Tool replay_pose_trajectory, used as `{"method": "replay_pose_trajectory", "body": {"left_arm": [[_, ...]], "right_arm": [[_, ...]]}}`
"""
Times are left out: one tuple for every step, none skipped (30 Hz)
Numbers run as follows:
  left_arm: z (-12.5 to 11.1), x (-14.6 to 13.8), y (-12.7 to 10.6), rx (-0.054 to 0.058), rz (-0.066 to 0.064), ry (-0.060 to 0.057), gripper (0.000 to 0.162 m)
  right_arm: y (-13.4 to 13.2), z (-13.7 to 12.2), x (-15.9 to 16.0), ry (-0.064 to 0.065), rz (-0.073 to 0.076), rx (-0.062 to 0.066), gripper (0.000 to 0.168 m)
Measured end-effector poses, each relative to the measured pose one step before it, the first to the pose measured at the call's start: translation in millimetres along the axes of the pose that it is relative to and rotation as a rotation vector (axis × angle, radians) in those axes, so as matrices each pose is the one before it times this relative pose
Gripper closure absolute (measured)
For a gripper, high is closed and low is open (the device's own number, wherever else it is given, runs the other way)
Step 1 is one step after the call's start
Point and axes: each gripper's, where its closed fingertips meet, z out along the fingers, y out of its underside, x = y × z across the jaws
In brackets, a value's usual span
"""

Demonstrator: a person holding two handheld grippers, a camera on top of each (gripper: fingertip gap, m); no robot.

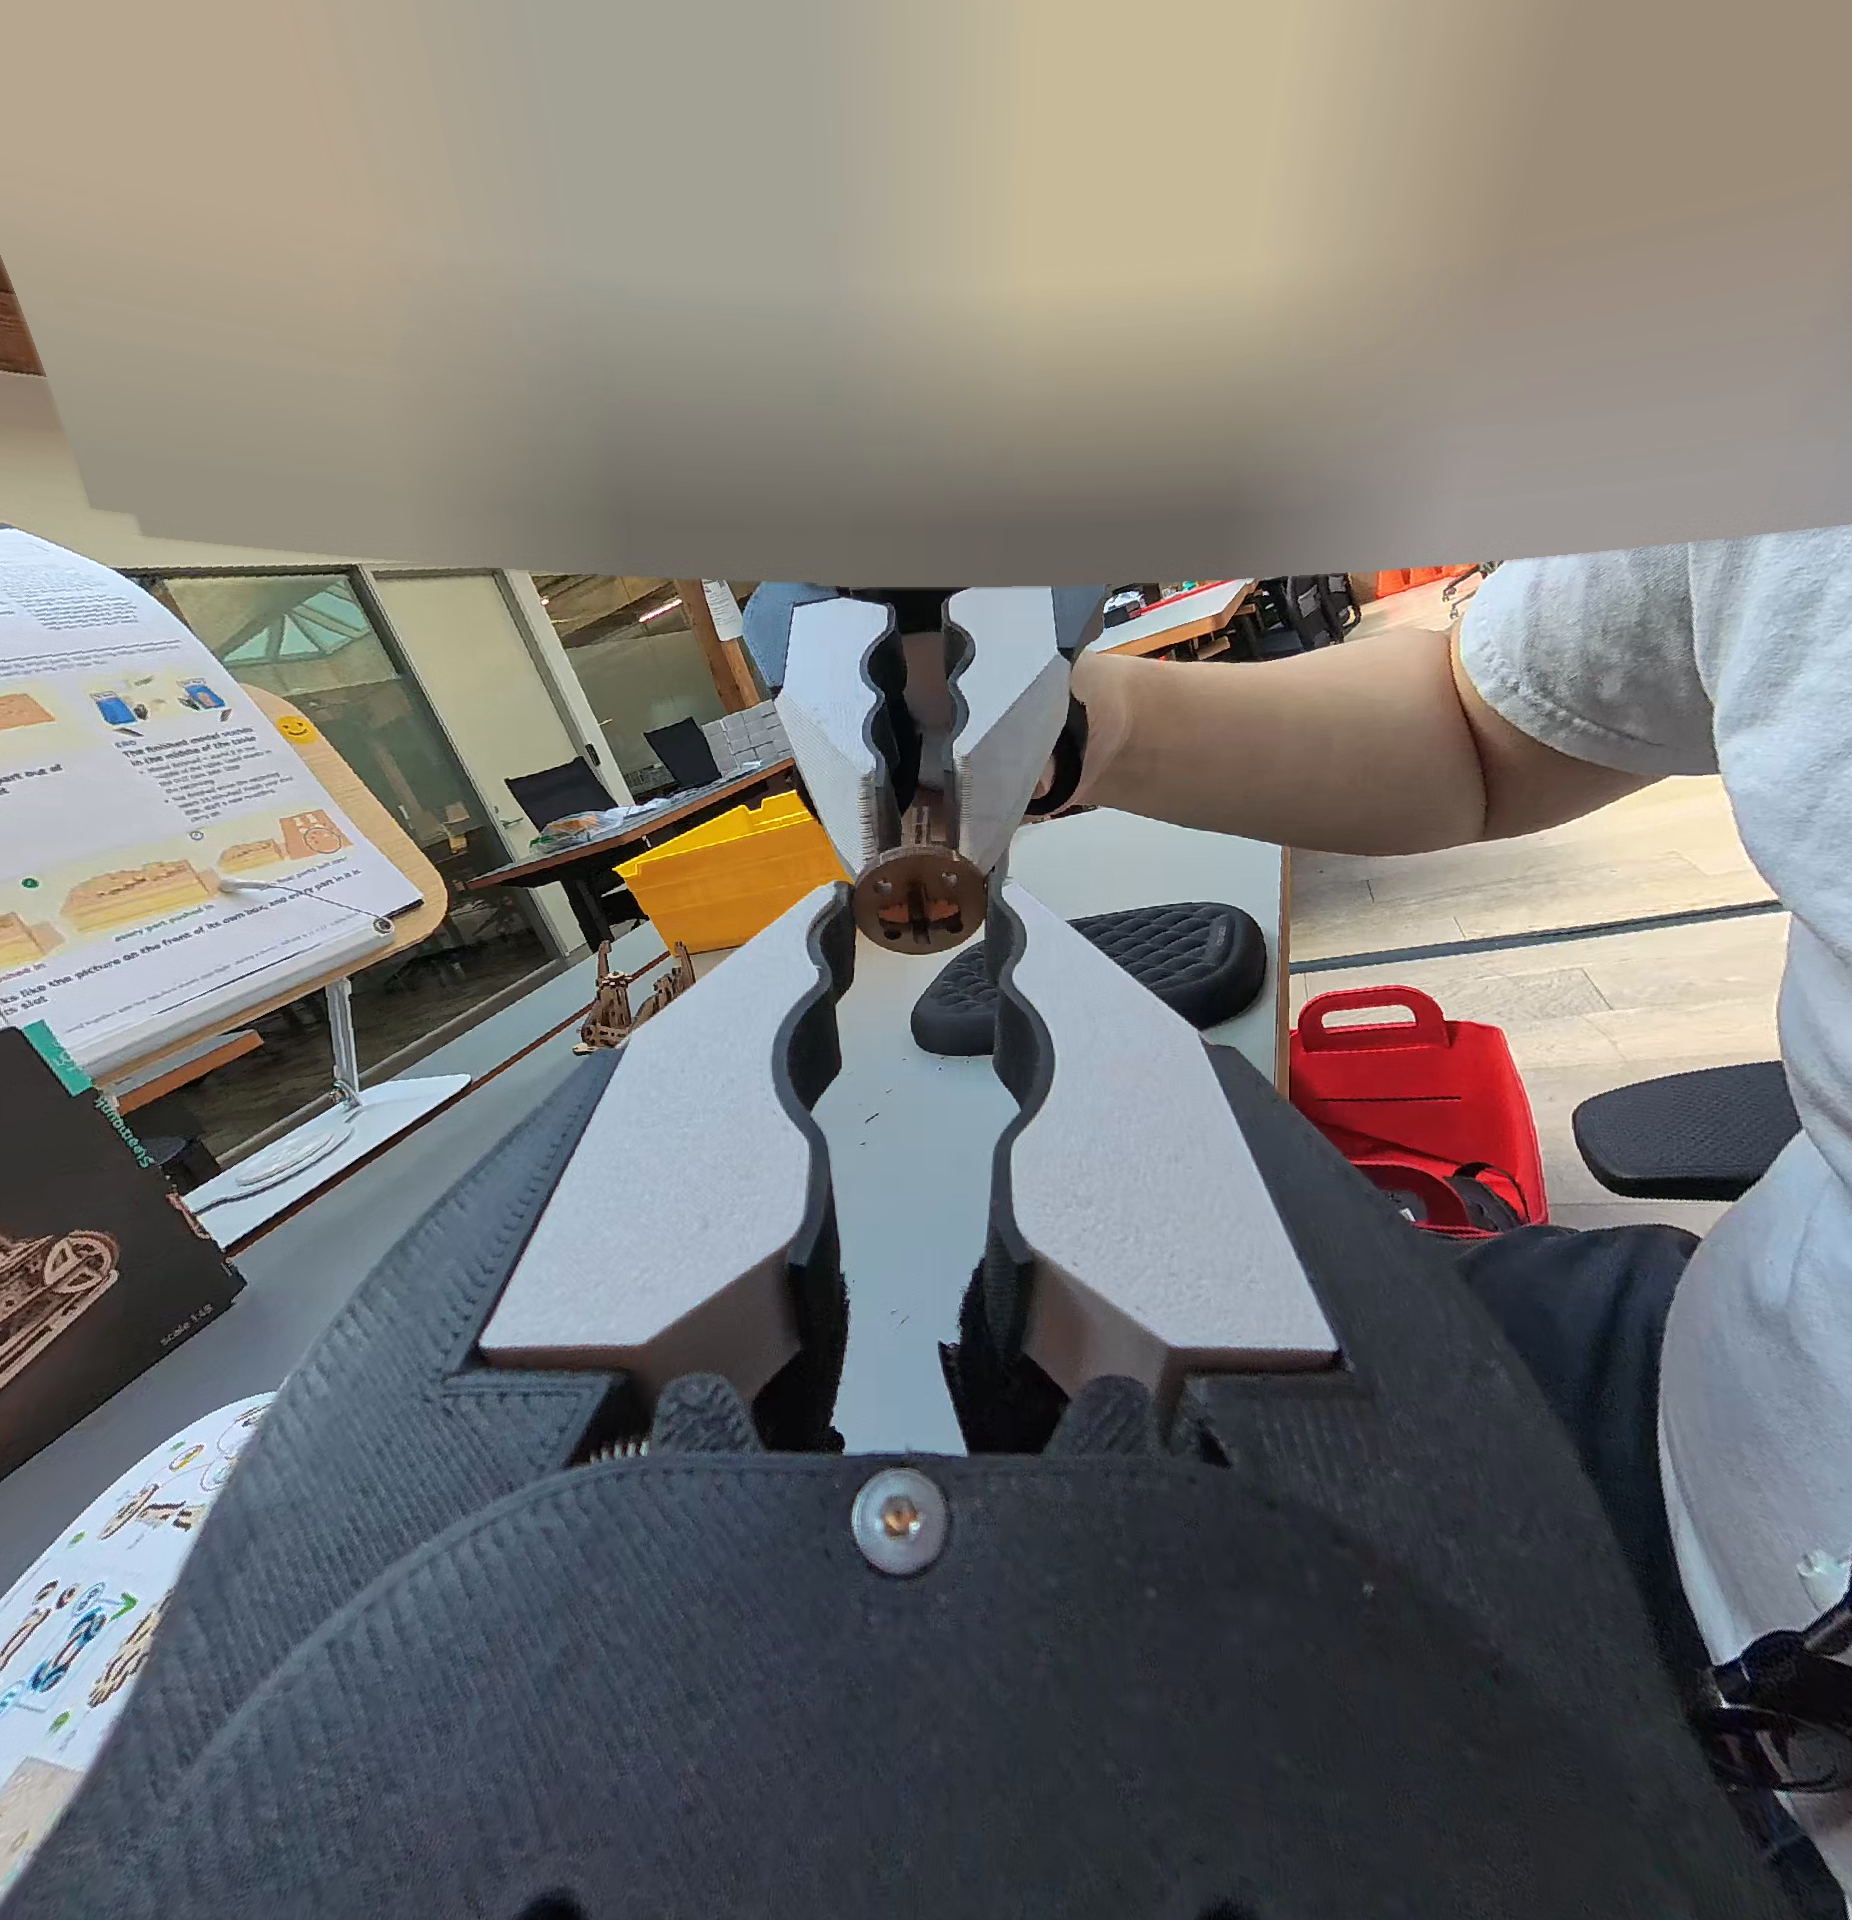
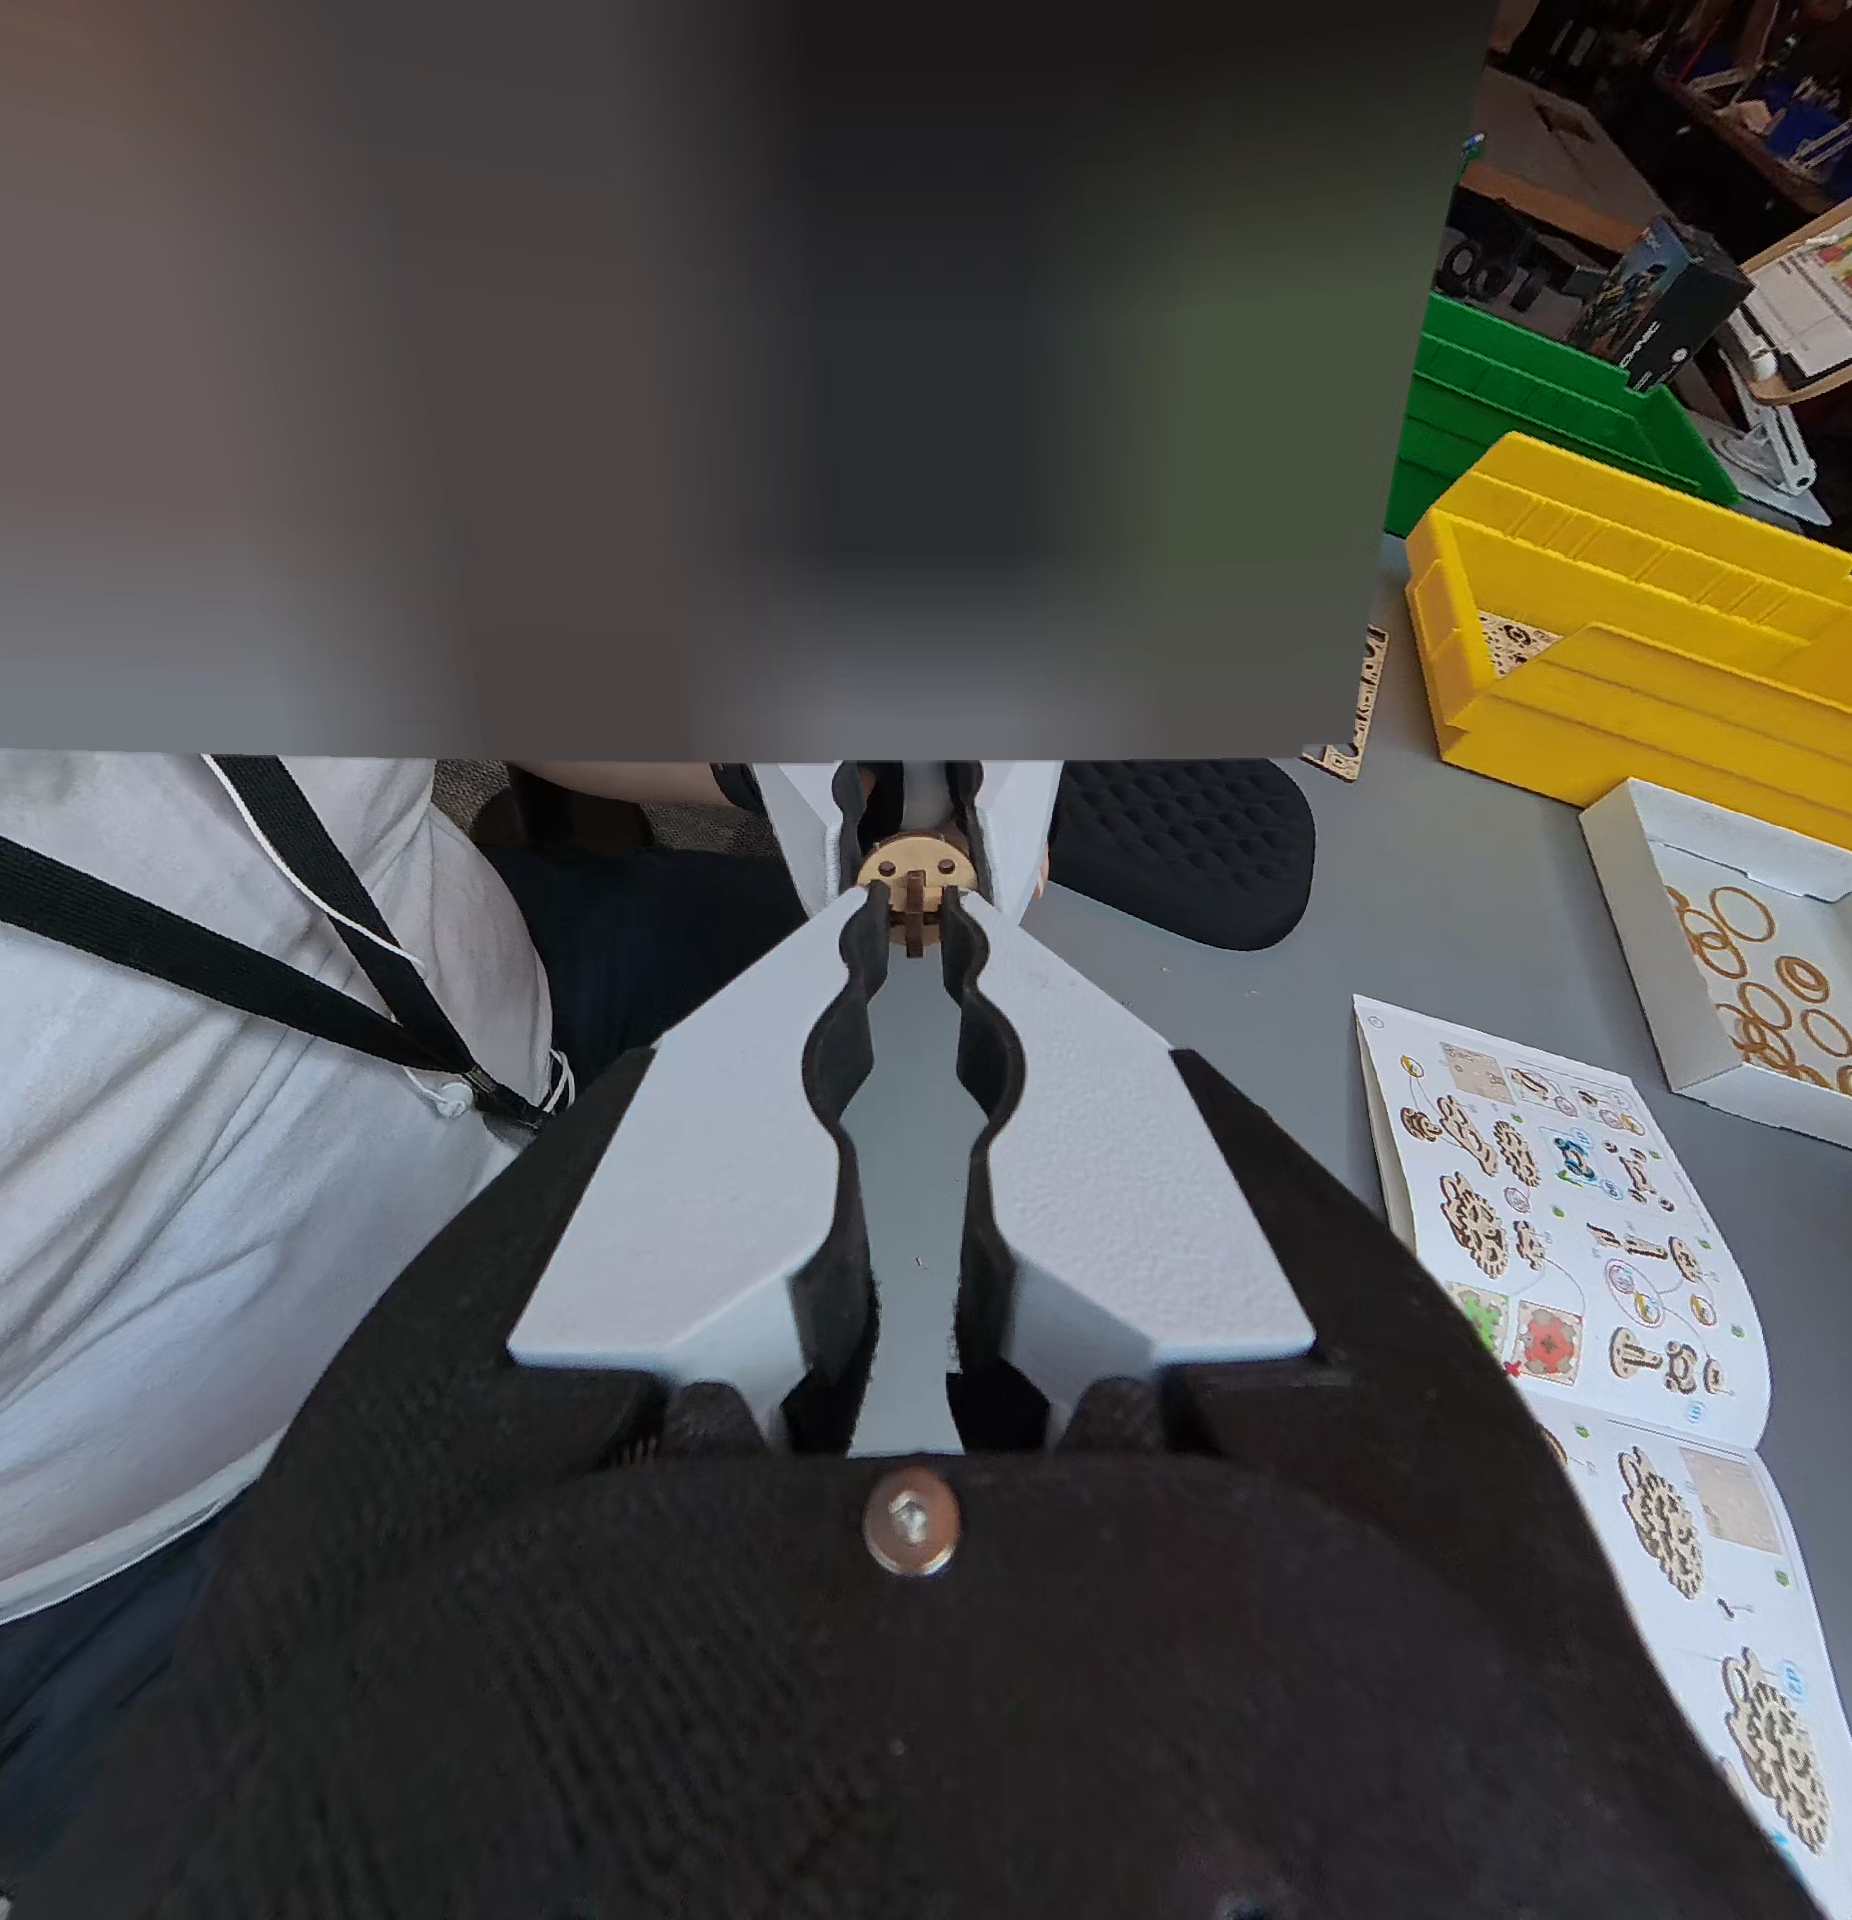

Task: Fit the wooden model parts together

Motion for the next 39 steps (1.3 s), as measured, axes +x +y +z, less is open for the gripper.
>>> {"method": "replay_pose_trajectory", "body": {"left_arm": [[0.19,-1.19,1.18,-0.0039,-0.0003,-0.0070,0.139],[0.34,-2.08,2.69,-0.0122,0.0006,-0.0112,0.139],[-0.41,-2.65,3.30,-0.0150,0.0031,-0.0133,0.139],[-1.70,-3.44,2.47,-0.0097,0.0050,-0.0145,0.135],[-3.05,-4.62,1.73,-0.0085,0.0015,-0.0171,0.132],[-3.91,-4.04,1.29,-0.0106,-0.0058,-0.0061,0.133],[-4.15,-2.69,0.93,-0.0132,-0.0155,0.0089,0.134],[-4.05,-3.62,1.24,-0.0187,-0.0204,0.0070,0.134],[-4.06,-4.93,1.34,-0.0207,-0.0151,-0.0035,0.134],[-4.09,-4.86,0.63,-0.0156,-0.0063,-0.0076,0.134],[-4.23,-4.17,-0.72,-0.0084,-0.0002,-0.0096,0.134],[-4.17,-3.10,-1.49,-0.0037,0.0036,-0.0084,0.134],[-4.13,-2.56,-1.88,-0.0013,0.0047,-0.0079,0.134],[-3.85,-2.15,-1.99,0.0005,0.0041,-0.0075,0.134],[-3.30,-1.95,-1.61,0.0015,0.0015,-0.0062,0.135],[-2.62,-1.62,-1.61,0.0043,-0.0020,-0.0050,0.135],[-2.02,-1.24,-1.83,0.0090,-0.0043,-0.0030,0.135],[-1.47,-0.52,-1.59,0.0104,-0.0058,0.0010,0.136],[-0.77,-0.02,-0.96,0.0064,-0.0064,0.0027,0.136],[-0.20,0.34,0.00,0.0011,-0.0044,0.0030,0.136],[0.06,0.57,0.42,-0.0015,-0.0014,0.0029,0.136],[0.38,0.46,0.45,-0.0009,0.0001,0.0017,0.136],[0.77,0.67,0.34,0.0003,-0.0003,0.0035,0.136],[1.01,0.99,0.18,0.0005,-0.0014,0.0062,0.136],[1.15,0.97,0.30,-0.0007,-0.0019,0.0066,0.136],[1.04,0.85,0.45,-0.0024,-0.0014,0.0062,0.136],[0.74,0.64,0.30,-0.0022,0.0001,0.0036,0.136],[0.31,0.13,-0.12,0.0004,0.0015,-0.0012,0.136],[0.08,0.04,-0.72,0.0042,0.0012,-0.0018,0.136],[0.02,0.72,-1.20,0.0072,-0.0017,0.0041,0.136],[-0.03,0.80,-1.16,0.0056,-0.0057,0.0059,0.136],[-0.16,0.21,-0.51,0.0006,-0.0055,0.0026,0.135],[-0.40,-0.11,0.04,-0.0020,-0.0011,-0.0008,0.135],[-0.69,-0.18,-0.26,0.0000,0.0012,-0.0023,0.135],[-0.66,-0.10,-0.95,0.0043,-0.0007,-0.0009,0.135],[-0.50,0.54,-1.88,0.0087,-0.0037,0.0034,0.136],[-0.47,0.45,-1.98,0.0085,-0.0054,0.0043,0.136],[-0.50,0.28,-1.35,0.0038,-0.0033,0.0018,0.136],[-0.63,-0.16,-0.56,0.0000,0.0008,-0.0019,0.136]], "right_arm": [[0.80,-0.13,1.07,0.0054,-0.0007,-0.0063,0.160],[2.46,-0.09,2.26,0.0059,0.0113,-0.0154,0.160],[6.58,-0.48,3.90,0.0135,0.0032,-0.0375,0.161],[13.03,-0.90,6.26,0.0219,-0.0039,-0.0703,0.160],[20.27,-0.27,4.86,0.0004,0.0085,-0.1041,0.160],[24.63,1.37,4.82,-0.0030,0.0197,-0.1200,0.161],[29.07,3.74,6.17,0.0073,0.0082,-0.1419,0.161],[27.46,6.20,4.74,0.0017,-0.0033,-0.1320,0.161],[21.73,7.52,2.51,-0.0086,-0.0047,-0.1052,0.161],[15.70,6.65,1.98,-0.0058,-0.0043,-0.0826,0.160],[10.56,3.97,-1.06,-0.0204,-0.0033,-0.0648,0.160],[7.17,0.27,-1.58,-0.0175,-0.0031,-0.0545,0.160],[4.46,-2.47,-0.57,-0.0072,-0.0046,-0.0378,0.160],[3.93,-3.20,0.44,-0.0048,0.0035,-0.0312,0.160],[2.65,-1.41,-0.75,-0.0179,0.0092,-0.0209,0.160],[0.40,2.39,-0.87,-0.0231,0.0104,-0.0014,0.160],[2.41,7.27,0.46,-0.0225,0.0119,-0.0149,0.160],[5.44,10.53,-1.39,-0.0294,0.0060,-0.0334,0.160],[0.15,1.09,0.20,-0.0121,0.0092,0.0027,0.159],[-2.33,-5.31,1.15,0.0059,0.0043,0.0227,0.160],[-3.22,-6.67,1.56,0.0216,-0.0026,0.0236,0.160],[-3.97,-4.30,0.55,0.0149,-0.0039,0.0301,0.160],[-0.62,3.27,-1.62,-0.0097,0.0024,0.0094,0.160],[8.73,11.00,-2.53,-0.0225,0.0072,-0.0520,0.160],[-1.25,0.77,0.63,-0.0044,0.0128,0.0096,0.159],[-2.92,-4.61,-0.12,0.0052,-0.0039,0.0202,0.160],[2.15,-5.53,4.77,0.0524,-0.0137,-0.0186,0.160],[-1.58,-3.74,1.41,0.0299,-0.0153,0.0063,0.160],[-2.03,3.77,-3.73,-0.0119,-0.0001,0.0109,0.160],[6.71,10.21,-5.31,-0.0356,0.0099,-0.0468,0.160],[-2.19,-1.51,1.33,0.0028,0.0143,0.0130,0.160],[0.74,-5.87,1.43,0.0152,-0.0122,-0.0029,0.160],[3.39,-7.04,4.72,0.0445,-0.0076,-0.0184,0.160],[-2.73,-4.07,0.92,0.0127,0.0014,0.0215,0.160],[-2.09,5.50,-2.03,-0.0255,0.0126,0.0175,0.161],[13.10,13.01,-4.44,-0.0411,0.0145,-0.0845,0.160],[-7.46,-4.07,0.09,-0.0171,0.0162,0.0534,0.160],[2.41,-6.98,3.16,0.0241,-0.0113,-0.0151,0.160],[3.87,-7.37,7.09,0.0602,-0.0106,-0.0250,0.159]]}}
